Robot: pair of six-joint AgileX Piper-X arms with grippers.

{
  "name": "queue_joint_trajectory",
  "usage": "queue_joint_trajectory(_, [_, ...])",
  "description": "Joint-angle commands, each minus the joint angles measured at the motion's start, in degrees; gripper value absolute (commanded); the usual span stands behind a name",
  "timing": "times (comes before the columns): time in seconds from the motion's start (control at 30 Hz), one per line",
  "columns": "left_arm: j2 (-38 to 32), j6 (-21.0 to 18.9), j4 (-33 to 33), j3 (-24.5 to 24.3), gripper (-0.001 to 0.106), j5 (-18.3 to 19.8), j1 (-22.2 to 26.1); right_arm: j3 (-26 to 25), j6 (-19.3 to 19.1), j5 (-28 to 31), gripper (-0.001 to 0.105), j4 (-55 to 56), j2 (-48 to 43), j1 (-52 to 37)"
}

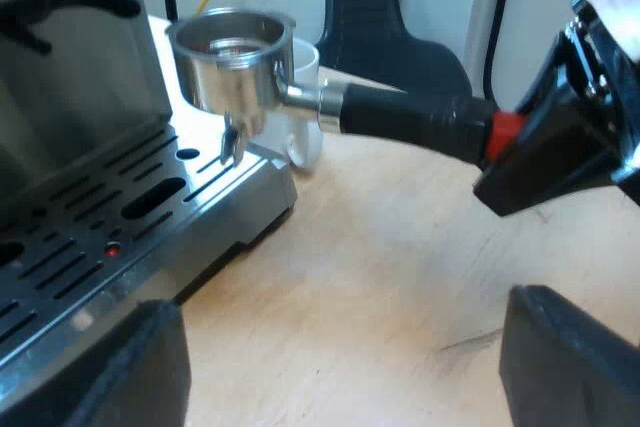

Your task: Grind coffee beans and then tamp

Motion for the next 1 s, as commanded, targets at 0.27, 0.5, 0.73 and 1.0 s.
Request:
queue_joint_trajectory(0.27, [-3.8, 0.1, 6.1, -1.8, 0.066, 0.0, -0.3, -0.5, -8.8, 3.1, 0.0, -3.0, -1.1, 4.0])
queue_joint_trajectory(0.5, [-3.8, 0.5, 6.1, -1.8, 0.066, -0.1, -0.3, 2.2, -20.2, -4.4, 0.0, -14.2, -1.1, 3.5])
queue_joint_trajectory(0.73, [-3.8, 0.5, 6.2, -1.8, 0.066, -0.1, -0.3, 6.7, -21.0, -6.5, 0.0, -18.4, -1.1, 0.2])
queue_joint_trajectory(1.0, [-3.8, 0.5, 7.3, -1.8, 0.066, -0.1, -0.3, 10.5, -27.9, -9.4, 0.0, -25.1, -1.1, -3.5])
